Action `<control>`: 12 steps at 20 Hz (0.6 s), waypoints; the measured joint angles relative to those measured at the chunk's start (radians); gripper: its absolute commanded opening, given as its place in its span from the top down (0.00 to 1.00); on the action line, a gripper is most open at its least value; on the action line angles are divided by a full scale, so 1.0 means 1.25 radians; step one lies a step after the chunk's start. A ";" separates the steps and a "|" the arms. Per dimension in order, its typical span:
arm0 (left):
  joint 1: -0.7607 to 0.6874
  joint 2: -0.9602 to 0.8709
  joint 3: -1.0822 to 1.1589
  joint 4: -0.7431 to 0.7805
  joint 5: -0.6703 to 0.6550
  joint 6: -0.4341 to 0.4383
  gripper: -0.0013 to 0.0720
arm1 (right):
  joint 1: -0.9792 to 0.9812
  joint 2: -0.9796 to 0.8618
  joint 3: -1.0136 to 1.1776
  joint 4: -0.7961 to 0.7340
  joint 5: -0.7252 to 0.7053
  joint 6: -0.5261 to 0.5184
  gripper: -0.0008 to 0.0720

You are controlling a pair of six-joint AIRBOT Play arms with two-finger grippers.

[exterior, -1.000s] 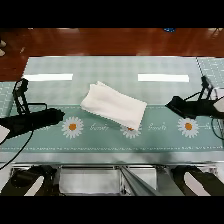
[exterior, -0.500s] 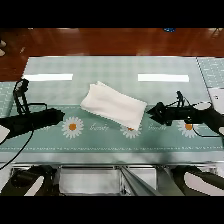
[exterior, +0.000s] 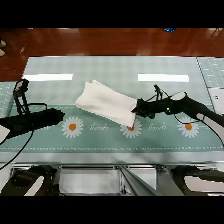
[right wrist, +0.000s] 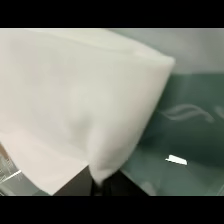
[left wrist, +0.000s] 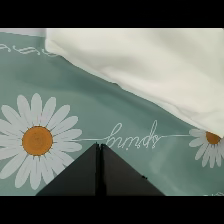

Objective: Fold the shirts.

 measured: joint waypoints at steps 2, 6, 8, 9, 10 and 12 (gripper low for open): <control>0.000 0.000 0.000 0.000 0.000 0.000 0.96 | 0.032 -0.009 0.086 -0.004 0.017 -0.008 0.96; 0.000 0.000 0.000 0.000 0.000 0.000 0.96 | 0.062 -0.018 0.330 -0.089 0.074 0.048 0.96; 0.000 0.000 0.000 0.000 -0.001 0.000 0.95 | 0.067 -0.019 0.470 -0.164 0.109 0.102 0.96; 0.000 0.000 0.000 0.000 -0.001 0.000 0.96 | 0.069 -0.020 0.542 -0.208 0.128 0.131 0.96; 0.000 0.000 0.000 0.000 -0.001 0.000 0.96 | 0.069 -0.020 0.604 -0.248 0.145 0.155 0.96; 0.000 0.000 0.000 0.000 -0.002 0.000 0.96 | 0.060 -0.020 0.721 -0.324 0.178 0.200 0.96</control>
